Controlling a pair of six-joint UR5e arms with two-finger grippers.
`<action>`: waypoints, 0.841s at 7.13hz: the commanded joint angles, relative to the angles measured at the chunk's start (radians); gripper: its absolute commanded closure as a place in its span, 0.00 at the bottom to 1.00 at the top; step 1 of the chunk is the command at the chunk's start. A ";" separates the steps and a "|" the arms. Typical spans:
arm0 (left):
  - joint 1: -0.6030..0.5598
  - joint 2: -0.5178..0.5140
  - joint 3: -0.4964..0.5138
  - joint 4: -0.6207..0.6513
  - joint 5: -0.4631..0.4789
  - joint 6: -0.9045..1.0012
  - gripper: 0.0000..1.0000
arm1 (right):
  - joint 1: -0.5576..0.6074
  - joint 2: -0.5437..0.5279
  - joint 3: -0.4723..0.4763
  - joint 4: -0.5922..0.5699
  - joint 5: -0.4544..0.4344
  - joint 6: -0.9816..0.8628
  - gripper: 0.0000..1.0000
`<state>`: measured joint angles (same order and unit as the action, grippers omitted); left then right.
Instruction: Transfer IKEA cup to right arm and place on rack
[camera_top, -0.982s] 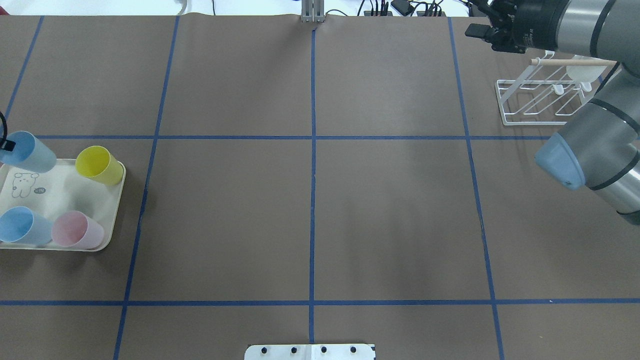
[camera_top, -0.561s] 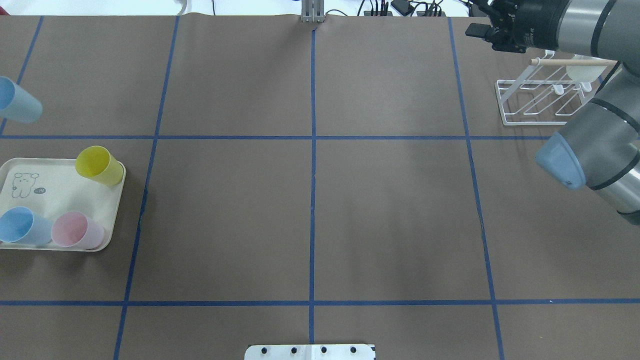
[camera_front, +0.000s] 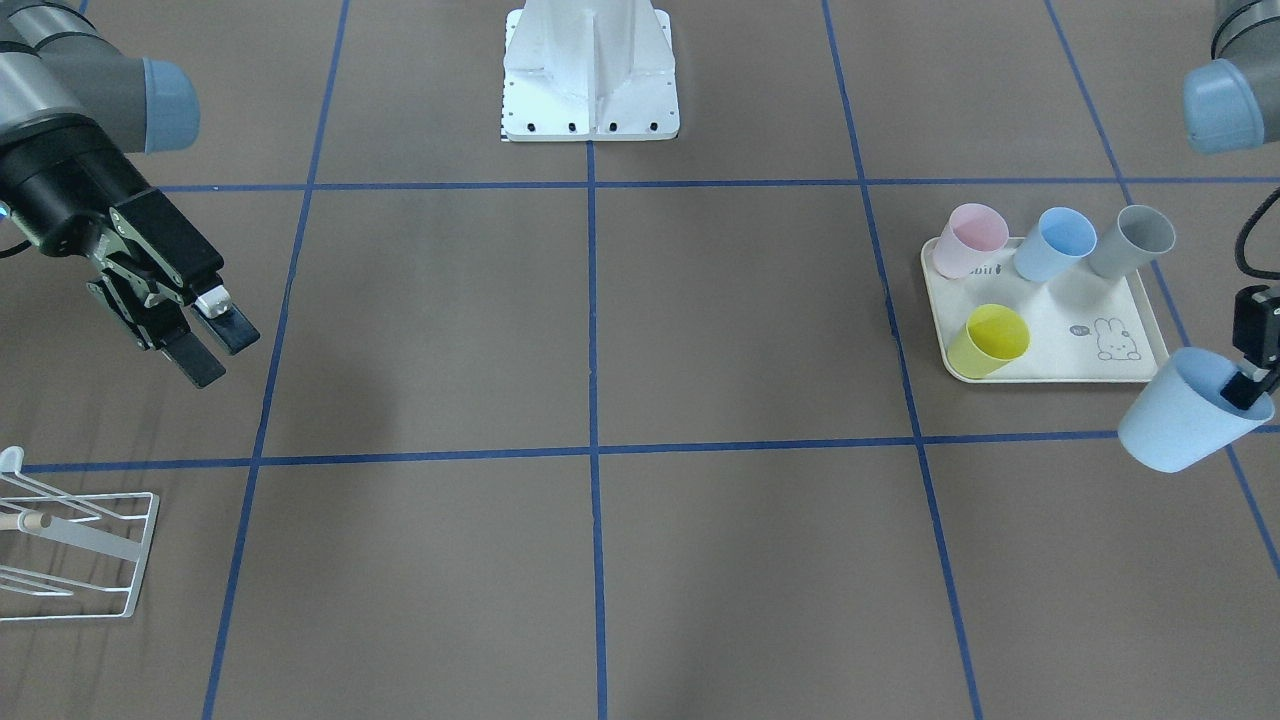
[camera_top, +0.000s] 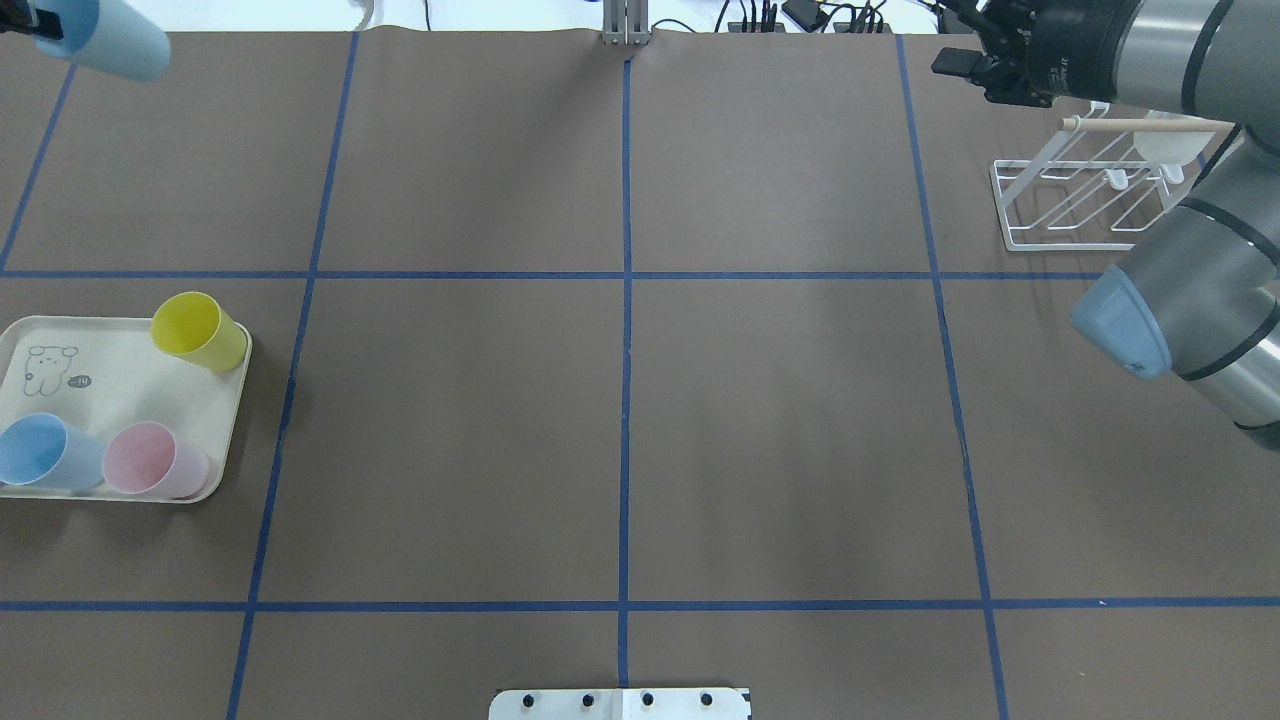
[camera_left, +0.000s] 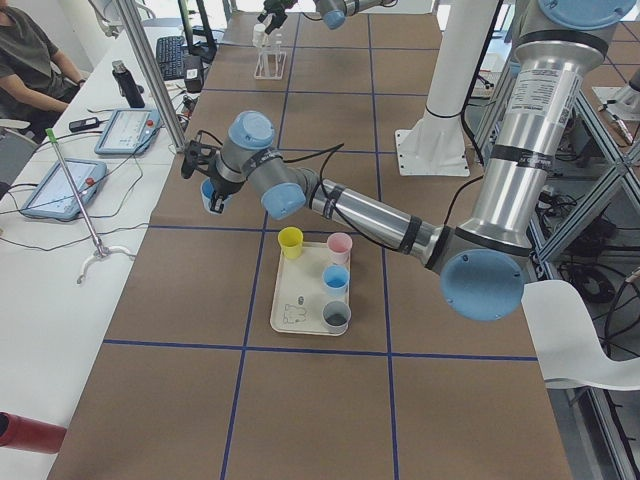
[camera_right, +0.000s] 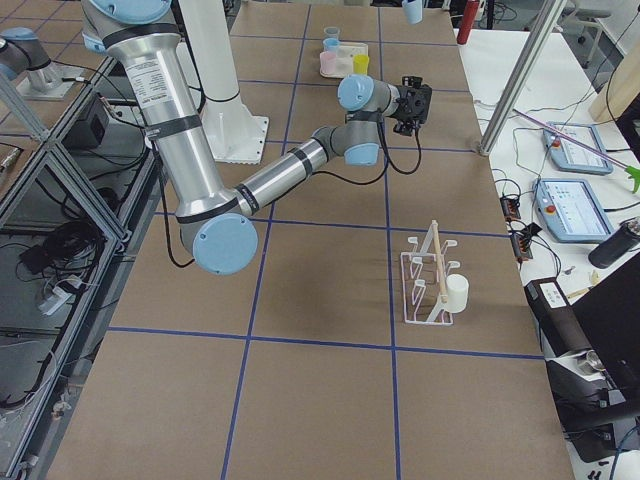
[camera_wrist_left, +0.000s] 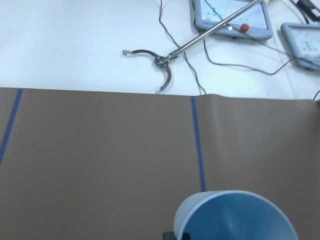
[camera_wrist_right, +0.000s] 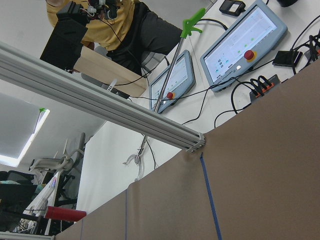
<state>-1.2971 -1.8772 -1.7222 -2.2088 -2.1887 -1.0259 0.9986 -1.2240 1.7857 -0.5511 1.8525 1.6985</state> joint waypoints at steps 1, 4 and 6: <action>0.112 -0.075 0.003 -0.147 0.013 -0.382 1.00 | 0.000 0.001 -0.002 0.007 -0.001 0.013 0.00; 0.381 -0.079 0.013 -0.487 0.399 -0.887 1.00 | -0.003 0.032 0.004 0.010 -0.001 0.108 0.00; 0.513 -0.114 0.029 -0.659 0.605 -1.203 1.00 | -0.023 0.047 0.029 0.011 -0.001 0.179 0.00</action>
<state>-0.8623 -1.9699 -1.7045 -2.7649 -1.7062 -2.0390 0.9904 -1.1827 1.7971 -0.5407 1.8522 1.8431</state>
